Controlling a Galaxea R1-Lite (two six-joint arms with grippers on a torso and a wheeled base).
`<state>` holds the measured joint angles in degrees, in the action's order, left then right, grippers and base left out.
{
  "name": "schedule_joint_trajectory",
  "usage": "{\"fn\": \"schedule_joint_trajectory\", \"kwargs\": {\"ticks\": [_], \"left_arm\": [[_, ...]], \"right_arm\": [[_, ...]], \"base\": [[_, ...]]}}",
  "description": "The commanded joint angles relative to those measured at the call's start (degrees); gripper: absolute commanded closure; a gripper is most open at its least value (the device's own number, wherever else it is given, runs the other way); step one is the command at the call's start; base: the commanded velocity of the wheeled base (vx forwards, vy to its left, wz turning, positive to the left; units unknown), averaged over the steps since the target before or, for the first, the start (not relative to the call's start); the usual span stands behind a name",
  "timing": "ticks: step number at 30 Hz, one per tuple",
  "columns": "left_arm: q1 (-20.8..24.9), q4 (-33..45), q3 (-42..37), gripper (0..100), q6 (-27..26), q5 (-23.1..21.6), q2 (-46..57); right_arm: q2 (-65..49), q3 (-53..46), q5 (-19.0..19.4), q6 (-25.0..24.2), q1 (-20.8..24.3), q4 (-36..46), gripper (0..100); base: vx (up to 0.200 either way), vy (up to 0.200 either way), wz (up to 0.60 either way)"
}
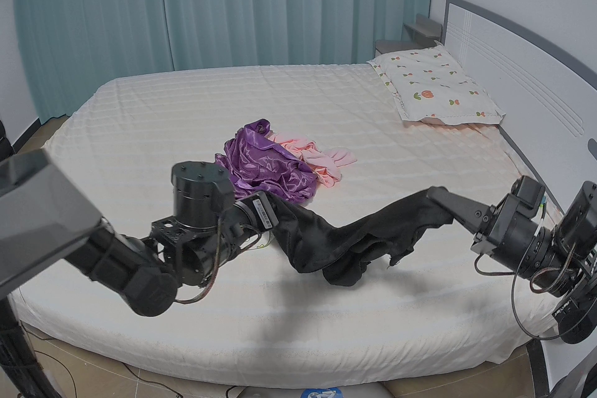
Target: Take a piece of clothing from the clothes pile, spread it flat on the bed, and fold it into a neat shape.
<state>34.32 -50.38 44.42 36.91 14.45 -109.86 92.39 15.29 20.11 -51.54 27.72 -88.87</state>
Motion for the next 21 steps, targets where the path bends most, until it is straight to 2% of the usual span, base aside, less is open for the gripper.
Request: {"fn": "schedule_joint_trajectory", "kwargs": {"ticks": [1,6,10,12,15,18,21], "left_arm": [[2.5,0.2,-8.2,100,7.6,-0.2,13.1],[4.1,-0.2,-14.3,100,9.2,-1.2,11.4],[4.2,-0.1,-14.8,100,15.0,-2.6,10.7],[4.2,0.0,-15.8,100,16.2,-4.2,10.7],[4.3,-0.2,-18.2,100,16.6,-6.7,10.5],[4.3,-0.2,-18.4,100,17.2,-7.4,10.3],[4.3,-0.1,-18.5,100,19.2,-8.5,10.4]], "right_arm": [[1.2,-0.1,1.3,0.4,1.2,-1.0,100],[8.3,-1.0,1.2,-0.2,1.3,-1.0,100],[11.2,-1.8,0.7,-1.7,2.3,-1.0,100],[11.6,-2.4,0.0,-1.7,2.5,-1.0,100],[11.8,-3.2,-1.5,-2.1,2.4,-1.0,100],[12.4,-3.2,-1.7,-2.0,2.4,-1.0,100],[12.7,-3.6,-1.7,-2.1,2.4,-1.0,100]], "base": [[0.000,0.000,0.00],[0.000,0.000,0.00],[0.000,0.000,0.00],[0.000,0.000,0.00],[0.000,0.000,0.00],[0.000,0.000,0.00],[-0.200,0.000,0.00]]}}
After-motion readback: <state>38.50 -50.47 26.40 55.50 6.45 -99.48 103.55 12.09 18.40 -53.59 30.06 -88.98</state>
